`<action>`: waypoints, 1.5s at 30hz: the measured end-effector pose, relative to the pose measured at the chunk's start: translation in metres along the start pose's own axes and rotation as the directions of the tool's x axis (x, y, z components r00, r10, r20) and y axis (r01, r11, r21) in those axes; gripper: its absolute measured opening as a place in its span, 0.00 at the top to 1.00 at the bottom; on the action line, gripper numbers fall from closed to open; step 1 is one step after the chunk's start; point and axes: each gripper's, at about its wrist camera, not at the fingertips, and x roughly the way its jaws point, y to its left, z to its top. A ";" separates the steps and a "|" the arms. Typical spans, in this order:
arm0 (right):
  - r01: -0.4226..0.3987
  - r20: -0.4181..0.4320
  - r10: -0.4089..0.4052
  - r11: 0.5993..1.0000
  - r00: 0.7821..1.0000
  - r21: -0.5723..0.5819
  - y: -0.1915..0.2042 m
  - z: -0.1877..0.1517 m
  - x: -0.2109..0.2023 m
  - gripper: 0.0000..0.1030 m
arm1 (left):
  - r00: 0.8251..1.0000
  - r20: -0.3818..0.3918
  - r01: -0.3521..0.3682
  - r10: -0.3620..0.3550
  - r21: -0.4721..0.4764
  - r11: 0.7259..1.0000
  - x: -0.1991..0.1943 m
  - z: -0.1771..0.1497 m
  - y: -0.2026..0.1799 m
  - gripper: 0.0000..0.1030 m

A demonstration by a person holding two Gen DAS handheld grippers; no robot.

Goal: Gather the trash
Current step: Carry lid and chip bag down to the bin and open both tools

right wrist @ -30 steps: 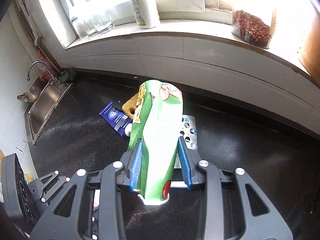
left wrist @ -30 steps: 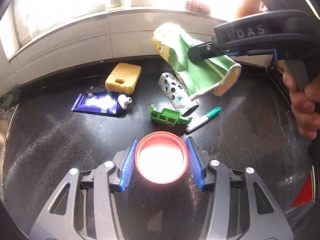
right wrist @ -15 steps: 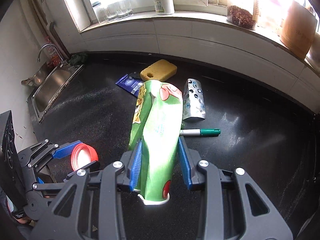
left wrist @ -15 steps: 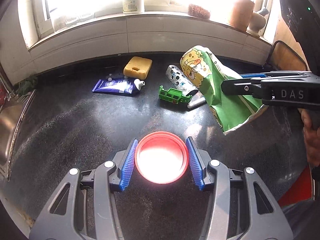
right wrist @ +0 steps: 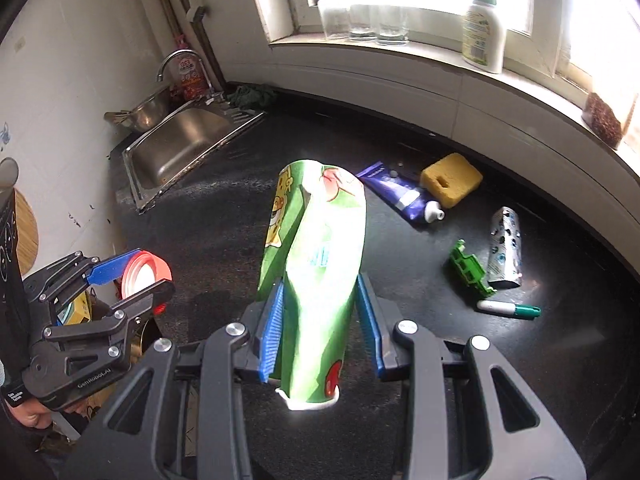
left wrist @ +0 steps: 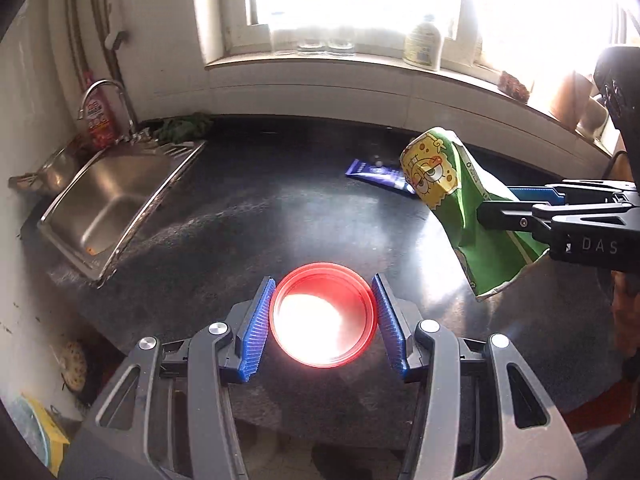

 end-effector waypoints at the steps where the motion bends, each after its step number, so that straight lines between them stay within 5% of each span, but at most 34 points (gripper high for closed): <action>1: -0.031 -0.009 0.031 0.999 0.999 -0.035 0.020 0.002 0.007 0.66 | 0.999 -0.004 -0.037 0.036 -0.025 0.999 -0.006 -0.008 0.017 0.53; 9: -0.281 -0.138 0.250 0.914 0.958 -0.293 0.196 0.001 0.057 0.66 | 0.957 -0.122 -0.288 0.264 -0.261 0.922 -0.051 -0.095 0.149 0.53; 17: -0.417 -0.344 0.287 0.816 0.894 -0.402 0.319 -0.039 0.127 0.65 | 0.934 -0.239 -0.347 0.266 -0.418 0.840 -0.039 -0.190 0.227 0.53; 26: -0.405 -0.470 0.174 0.796 0.865 -0.450 0.371 -0.079 0.219 0.65 | 0.943 -0.271 -0.303 0.193 -0.458 0.836 0.023 -0.253 0.261 0.53; 34: -0.393 -0.495 0.134 0.792 0.858 -0.467 0.389 -0.077 0.251 0.62 | 0.950 -0.274 -0.262 0.148 -0.448 0.855 0.036 -0.265 0.270 0.47; 36: -0.397 -0.507 0.127 0.788 0.853 -0.471 0.393 -0.074 0.256 0.39 | 0.948 -0.270 -0.275 0.166 -0.438 0.856 0.034 -0.264 0.270 0.20; 38: -0.392 -0.487 0.137 0.789 0.863 -0.474 0.392 -0.069 0.255 0.29 | 0.951 -0.263 -0.268 0.162 -0.439 0.858 0.031 -0.264 0.270 0.20; 45: -0.423 -0.476 0.185 0.782 0.860 -0.459 0.386 -0.053 0.229 0.25 | 0.947 -0.260 -0.288 0.188 -0.429 0.856 0.014 -0.255 0.268 0.20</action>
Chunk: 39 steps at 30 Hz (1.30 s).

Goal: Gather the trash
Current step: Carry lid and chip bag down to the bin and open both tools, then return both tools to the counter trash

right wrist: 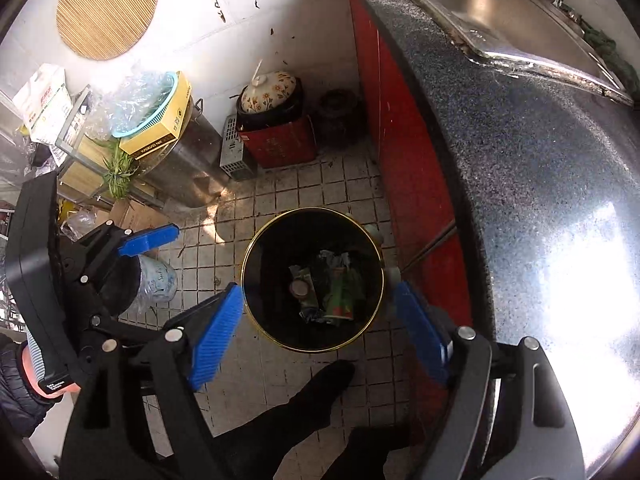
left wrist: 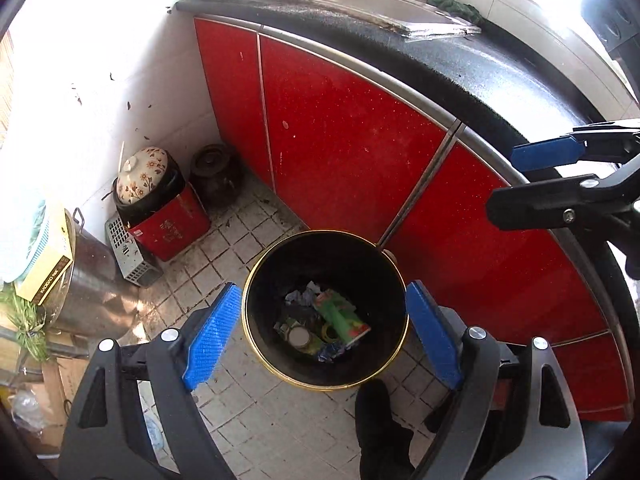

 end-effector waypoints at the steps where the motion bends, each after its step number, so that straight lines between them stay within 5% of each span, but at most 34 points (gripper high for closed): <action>1: -0.003 0.013 0.003 1.000 1.000 0.006 -0.002 -0.002 -0.009 0.24 | 1.000 0.007 -0.005 0.005 0.003 1.000 -0.005 0.002 -0.003 0.20; 6: -0.001 0.116 -0.009 0.997 0.993 0.079 -0.023 -0.025 -0.076 0.19 | 0.998 0.065 -0.024 0.020 0.069 0.997 -0.042 0.019 -0.039 0.16; 12: 0.077 0.260 -0.150 0.959 0.954 0.274 -0.089 -0.084 -0.183 0.16 | 0.986 0.130 0.075 -0.108 0.232 0.970 -0.085 0.054 -0.129 0.10; 16: 0.166 0.288 -0.321 0.875 0.902 0.454 -0.152 -0.146 -0.251 0.16 | 0.963 0.119 0.171 -0.241 0.419 0.891 -0.098 0.072 -0.226 0.10; 21: 0.229 0.254 -0.508 0.706 0.823 0.670 -0.220 -0.243 -0.324 0.16 | 0.917 0.066 0.287 -0.394 0.577 0.764 -0.111 0.085 -0.346 0.10; 28: 0.245 0.154 -0.633 0.497 0.759 0.832 -0.266 -0.372 -0.376 0.16 | 0.871 -0.024 0.361 -0.491 0.709 0.605 -0.125 0.074 -0.465 0.10; 33: 0.220 0.128 -0.648 0.428 0.750 0.876 -0.278 -0.413 -0.382 0.16 | 0.870 -0.054 0.356 -0.490 0.756 0.550 -0.125 0.067 -0.501 0.10; 39: 0.204 0.129 -0.636 0.422 0.761 0.883 -0.294 -0.417 -0.376 0.16 | 0.878 -0.075 0.356 -0.473 0.762 0.541 -0.111 0.075 -0.523 0.10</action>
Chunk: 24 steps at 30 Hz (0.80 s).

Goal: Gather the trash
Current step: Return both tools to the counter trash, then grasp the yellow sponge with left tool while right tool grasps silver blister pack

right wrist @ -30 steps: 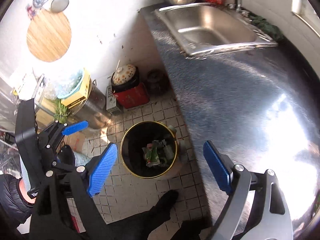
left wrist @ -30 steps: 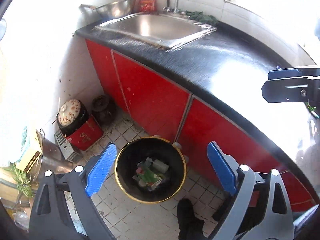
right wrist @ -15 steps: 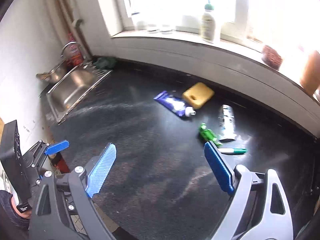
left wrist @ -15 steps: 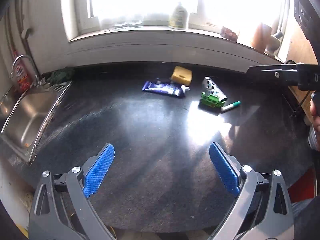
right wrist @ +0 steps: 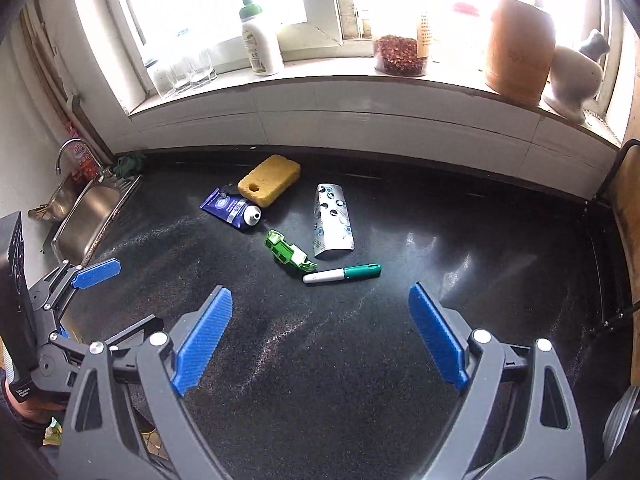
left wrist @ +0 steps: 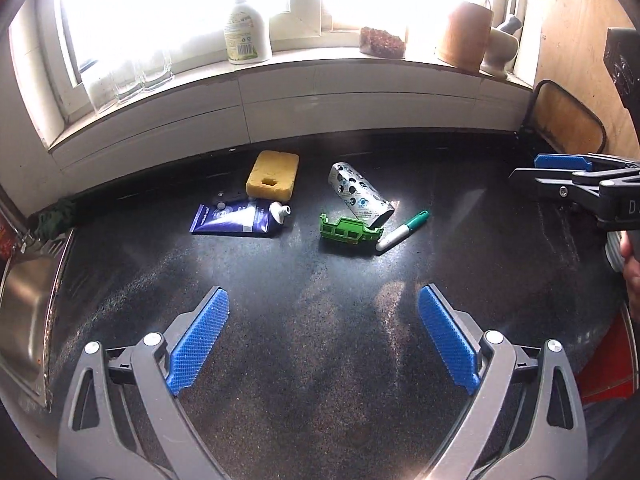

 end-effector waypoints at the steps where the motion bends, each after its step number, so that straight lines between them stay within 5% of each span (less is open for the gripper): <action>1: 0.000 -0.005 0.000 1.000 1.000 -0.005 -0.001 0.002 0.004 0.16 | 1.000 -0.005 -0.004 0.004 0.003 1.000 0.006 0.004 0.001 0.10; 11: -0.001 -0.062 -0.001 0.999 0.998 -0.037 -0.013 0.029 0.066 0.16 | 0.997 -0.055 -0.059 0.062 0.047 0.997 0.099 0.068 0.029 0.10; 24: -0.006 -0.183 -0.019 0.991 0.983 -0.136 -0.009 0.062 0.208 0.22 | 0.986 -0.161 -0.042 0.052 0.063 0.997 0.244 0.127 0.064 0.10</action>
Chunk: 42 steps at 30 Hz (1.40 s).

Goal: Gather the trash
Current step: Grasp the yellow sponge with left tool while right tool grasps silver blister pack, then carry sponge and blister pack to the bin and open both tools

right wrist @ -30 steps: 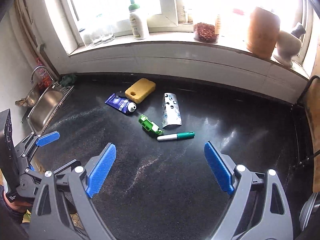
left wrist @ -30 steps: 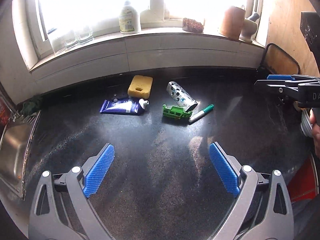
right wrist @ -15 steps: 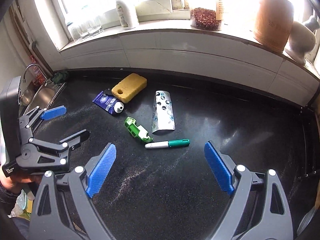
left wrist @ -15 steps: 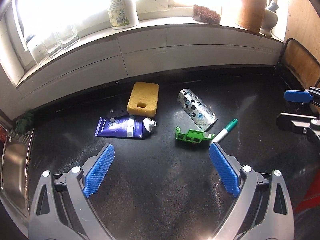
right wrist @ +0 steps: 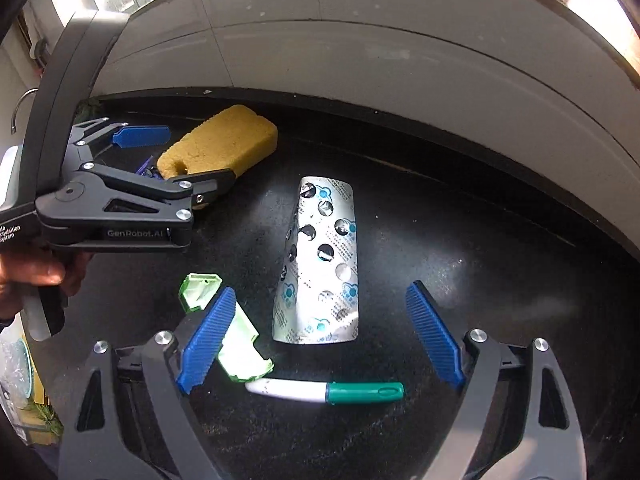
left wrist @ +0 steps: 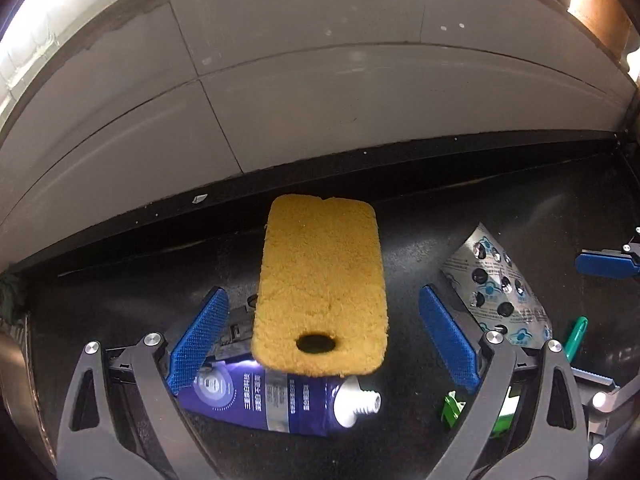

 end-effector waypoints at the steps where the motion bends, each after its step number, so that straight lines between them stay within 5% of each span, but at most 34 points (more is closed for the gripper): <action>1: 0.005 -0.001 -0.005 1.000 1.000 -0.012 0.001 0.002 0.007 0.22 | 1.000 -0.009 0.003 -0.003 0.002 1.000 0.007 0.002 0.001 0.10; 5: -0.003 -0.040 0.001 0.999 0.999 -0.034 0.002 0.005 0.030 0.36 | 1.000 -0.011 0.028 -0.028 -0.007 1.000 0.022 0.006 0.006 0.11; 7: 0.006 -0.040 -0.008 0.999 0.999 -0.053 0.004 0.004 0.035 0.46 | 1.000 -0.004 0.020 -0.020 0.000 1.000 0.025 0.007 0.007 0.18; 9: 0.003 -0.037 -0.005 0.997 0.999 -0.073 0.006 0.005 0.035 0.54 | 0.999 -0.010 0.035 -0.035 -0.005 0.999 0.028 0.008 0.010 0.40; 11: -0.009 -0.037 0.007 0.998 0.999 -0.066 0.006 0.005 0.034 0.58 | 0.999 -0.005 0.039 -0.039 -0.015 0.999 0.026 0.009 0.013 0.40; 23: 0.006 0.070 -0.002 0.998 0.998 -0.058 0.016 0.002 -0.044 0.59 | 0.995 0.101 0.018 -0.012 -0.060 0.998 -0.074 -0.003 0.011 0.42; 31: 0.008 0.116 -0.005 1.000 0.993 -0.026 0.034 -0.053 -0.113 0.58 | 0.995 0.102 0.019 -0.008 -0.113 0.993 -0.154 -0.078 -0.005 0.42; 39: 0.015 0.102 -0.013 1.000 0.995 -0.021 0.052 -0.113 -0.140 0.58 | 0.997 0.078 0.034 -0.024 -0.125 0.992 -0.182 -0.161 -0.045 0.42; 42: 0.018 0.106 -0.016 1.000 0.994 -0.021 0.056 -0.123 -0.149 0.58 | 0.996 0.087 0.027 -0.016 -0.128 0.991 -0.190 -0.167 -0.050 0.42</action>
